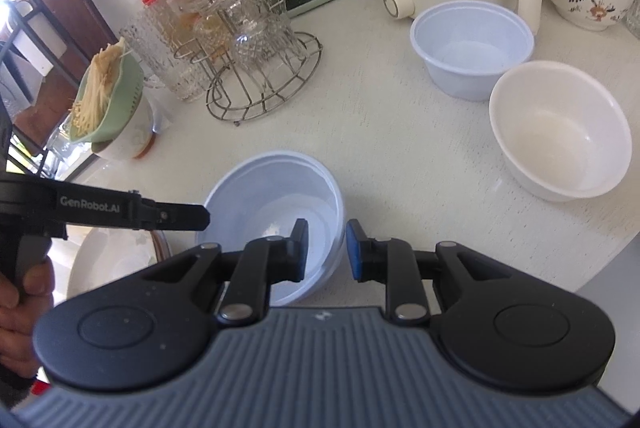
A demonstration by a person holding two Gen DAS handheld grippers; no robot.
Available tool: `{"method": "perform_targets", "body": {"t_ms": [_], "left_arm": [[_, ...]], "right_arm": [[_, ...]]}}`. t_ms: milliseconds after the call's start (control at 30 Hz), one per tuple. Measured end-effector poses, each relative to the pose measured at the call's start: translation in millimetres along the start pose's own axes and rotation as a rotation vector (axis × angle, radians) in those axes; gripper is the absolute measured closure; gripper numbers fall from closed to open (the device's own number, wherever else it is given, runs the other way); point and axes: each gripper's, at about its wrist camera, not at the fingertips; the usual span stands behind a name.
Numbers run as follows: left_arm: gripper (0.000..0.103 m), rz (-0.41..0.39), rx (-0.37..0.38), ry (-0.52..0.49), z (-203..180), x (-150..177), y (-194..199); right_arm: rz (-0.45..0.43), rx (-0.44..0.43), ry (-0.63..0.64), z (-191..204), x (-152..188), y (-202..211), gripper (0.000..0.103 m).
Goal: Organize plates and bowls
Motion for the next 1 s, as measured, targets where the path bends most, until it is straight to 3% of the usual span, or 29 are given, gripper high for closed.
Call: {"method": "perform_targets", "body": {"t_ms": [333,700,1000], "left_arm": [[0.079,-0.049,-0.006,-0.011,-5,-4,24],[0.079,-0.148,0.070,-0.065,-34,-10,76],[0.079,-0.222,0.089,-0.095,-54,-7,122]], "right_arm": [[-0.080,0.031,0.014,6,-12,22,0.078],[-0.193,0.051,0.028,15,-32,66,0.078],[-0.291,0.034,0.073,34,-48,103,0.078]]}}
Point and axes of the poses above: each gripper's, at about its wrist camera, not at the fingertips, and y roughly against the way its jaws point, z to its left, x to its underside, and after that the axes turned 7 degrees about y, right-handed
